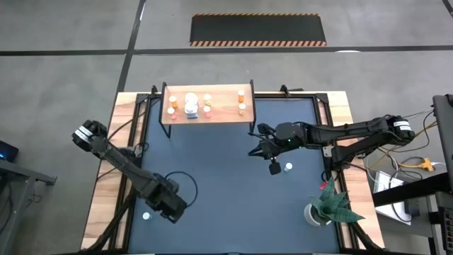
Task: Pick and place medicine bottles onto shelf by color
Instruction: Put the left blue pill bottle on the shelf
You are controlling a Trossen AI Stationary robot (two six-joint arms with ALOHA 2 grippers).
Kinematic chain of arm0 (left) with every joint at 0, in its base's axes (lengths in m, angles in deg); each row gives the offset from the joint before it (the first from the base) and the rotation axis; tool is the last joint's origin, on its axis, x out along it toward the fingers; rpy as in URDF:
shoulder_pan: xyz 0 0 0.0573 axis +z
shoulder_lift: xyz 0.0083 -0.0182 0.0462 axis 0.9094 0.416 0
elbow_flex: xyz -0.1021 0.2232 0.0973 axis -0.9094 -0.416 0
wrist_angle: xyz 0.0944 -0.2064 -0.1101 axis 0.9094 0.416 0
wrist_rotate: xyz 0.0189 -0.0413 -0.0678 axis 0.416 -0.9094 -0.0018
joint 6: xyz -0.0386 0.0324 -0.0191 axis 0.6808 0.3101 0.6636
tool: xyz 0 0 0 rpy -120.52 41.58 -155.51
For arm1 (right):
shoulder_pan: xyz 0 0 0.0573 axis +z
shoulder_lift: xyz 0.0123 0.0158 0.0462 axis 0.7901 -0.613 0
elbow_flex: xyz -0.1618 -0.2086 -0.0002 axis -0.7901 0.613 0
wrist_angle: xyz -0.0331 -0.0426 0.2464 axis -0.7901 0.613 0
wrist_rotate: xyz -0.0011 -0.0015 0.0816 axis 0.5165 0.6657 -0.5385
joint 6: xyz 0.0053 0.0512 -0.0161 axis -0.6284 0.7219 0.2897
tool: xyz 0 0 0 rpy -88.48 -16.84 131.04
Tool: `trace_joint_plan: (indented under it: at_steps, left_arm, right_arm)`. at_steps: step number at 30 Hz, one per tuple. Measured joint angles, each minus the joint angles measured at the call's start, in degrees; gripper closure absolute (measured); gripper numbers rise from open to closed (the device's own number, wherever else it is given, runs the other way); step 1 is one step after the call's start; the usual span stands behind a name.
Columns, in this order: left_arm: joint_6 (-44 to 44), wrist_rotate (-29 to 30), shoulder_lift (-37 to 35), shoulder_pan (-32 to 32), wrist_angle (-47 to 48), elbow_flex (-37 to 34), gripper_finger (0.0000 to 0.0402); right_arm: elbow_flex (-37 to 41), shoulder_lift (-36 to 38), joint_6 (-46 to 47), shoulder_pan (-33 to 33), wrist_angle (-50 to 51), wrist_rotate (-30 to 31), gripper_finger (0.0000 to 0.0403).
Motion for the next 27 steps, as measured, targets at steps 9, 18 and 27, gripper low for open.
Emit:
trace_joint_plan:
  at_steps: [9, 18, 27]
  left_arm:
    - [13.5, 0.0, 0.0, -9.0, 0.8, -2.4, 0.0228]
    - [17.6, -0.2, 0.0, -14.3, -0.3, -5.7, 0.014]
    - [17.2, 0.8, 0.0, -15.2, -6.1, -11.1, 0.0154]
  right_arm:
    - [1.0, 0.0, -0.1, 0.0, 0.0, -0.5, 0.0394]
    - [1.1, 0.0, 0.4, 0.0, 0.0, -0.6, 0.0394]
    - [1.1, 0.0, 0.4, 0.0, 0.0, -0.6, 0.0394]
